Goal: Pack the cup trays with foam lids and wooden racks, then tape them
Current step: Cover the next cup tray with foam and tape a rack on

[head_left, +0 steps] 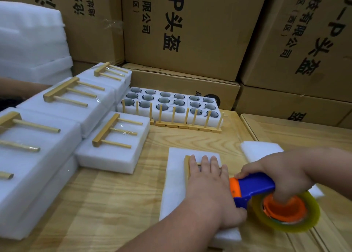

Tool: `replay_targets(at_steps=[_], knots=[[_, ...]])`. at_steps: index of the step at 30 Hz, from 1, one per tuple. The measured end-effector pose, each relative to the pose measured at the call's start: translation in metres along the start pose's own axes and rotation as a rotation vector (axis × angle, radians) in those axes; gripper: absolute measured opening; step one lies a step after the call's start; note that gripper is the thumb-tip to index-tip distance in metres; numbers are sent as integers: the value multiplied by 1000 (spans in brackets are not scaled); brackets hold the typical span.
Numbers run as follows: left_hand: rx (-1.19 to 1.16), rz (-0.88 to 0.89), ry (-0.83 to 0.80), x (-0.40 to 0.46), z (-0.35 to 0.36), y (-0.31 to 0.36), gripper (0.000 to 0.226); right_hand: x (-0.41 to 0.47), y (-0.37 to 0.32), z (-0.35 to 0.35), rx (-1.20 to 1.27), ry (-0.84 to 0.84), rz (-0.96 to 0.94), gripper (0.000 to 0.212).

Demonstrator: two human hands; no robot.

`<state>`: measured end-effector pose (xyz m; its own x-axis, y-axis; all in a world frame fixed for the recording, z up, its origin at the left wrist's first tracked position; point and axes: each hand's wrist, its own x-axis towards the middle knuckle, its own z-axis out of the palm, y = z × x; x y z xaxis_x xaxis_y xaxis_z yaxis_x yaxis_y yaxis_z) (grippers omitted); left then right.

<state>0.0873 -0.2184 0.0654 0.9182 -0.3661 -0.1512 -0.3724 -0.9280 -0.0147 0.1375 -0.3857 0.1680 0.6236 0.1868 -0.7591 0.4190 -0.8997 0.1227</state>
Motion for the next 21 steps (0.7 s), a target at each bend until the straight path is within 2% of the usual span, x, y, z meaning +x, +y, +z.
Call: replay_targets(at_steps=[12, 17, 21], knots=[[21, -6, -25, 3, 2, 0, 113, 0, 6, 3, 251, -60, 22, 82], [18, -5, -10, 2, 3, 1, 113, 8, 0, 15, 216, -94, 58, 83], [14, -3, -6, 2, 2, 0, 109, -2, 5, -3, 120, -71, 145, 83]])
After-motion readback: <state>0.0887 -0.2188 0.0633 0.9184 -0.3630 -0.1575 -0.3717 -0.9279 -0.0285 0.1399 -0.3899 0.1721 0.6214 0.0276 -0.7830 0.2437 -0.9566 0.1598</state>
